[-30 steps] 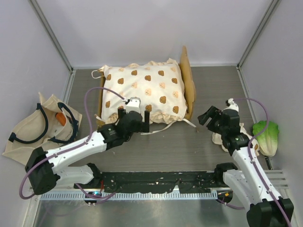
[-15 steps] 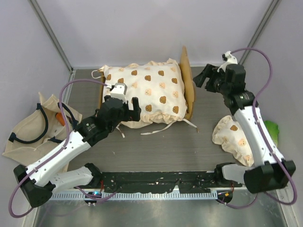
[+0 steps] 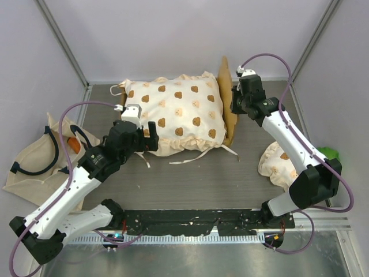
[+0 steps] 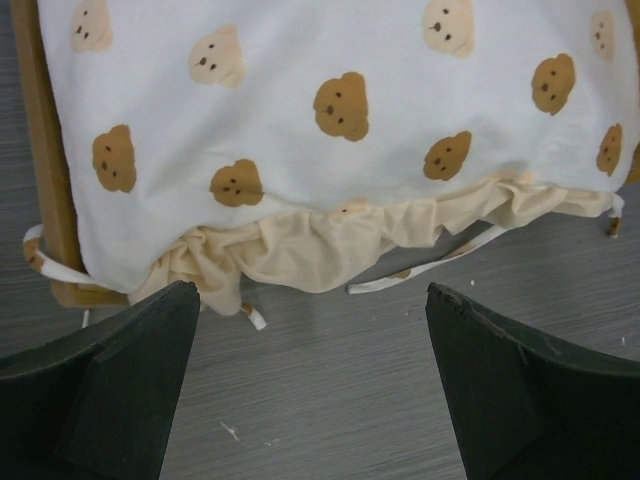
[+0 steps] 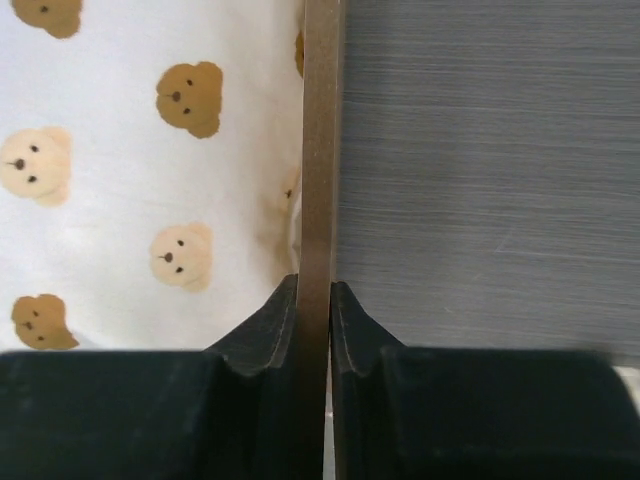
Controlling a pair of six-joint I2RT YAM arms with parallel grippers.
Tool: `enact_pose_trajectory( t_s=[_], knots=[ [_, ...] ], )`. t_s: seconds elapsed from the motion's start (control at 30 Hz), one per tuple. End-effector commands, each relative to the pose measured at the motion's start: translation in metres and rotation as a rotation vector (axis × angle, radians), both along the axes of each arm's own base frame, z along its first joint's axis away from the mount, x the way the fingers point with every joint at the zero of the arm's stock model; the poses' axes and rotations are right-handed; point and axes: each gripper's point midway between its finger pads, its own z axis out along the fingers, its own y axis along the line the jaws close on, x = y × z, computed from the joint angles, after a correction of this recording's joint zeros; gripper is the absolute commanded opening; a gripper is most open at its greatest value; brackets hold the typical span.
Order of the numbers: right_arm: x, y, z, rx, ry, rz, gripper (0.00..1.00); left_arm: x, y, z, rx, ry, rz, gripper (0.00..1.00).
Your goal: Set up the pet bed
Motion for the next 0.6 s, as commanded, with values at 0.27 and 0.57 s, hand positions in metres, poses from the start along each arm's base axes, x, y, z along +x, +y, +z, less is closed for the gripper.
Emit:
enact_pose_trajectory(
  t_s=[0.27,0.57],
  knots=[
    [0.004,-0.05,0.064,-0.292,-0.266,0.165,0.01,0.008,0.036,0.02,0.065,-0.025,0.048,1.0],
    [0.004,-0.078,0.068,-0.462,-0.448,0.56,0.01,0.01,0.045,0.018,0.076,-0.016,0.061,1.0]
  ],
)
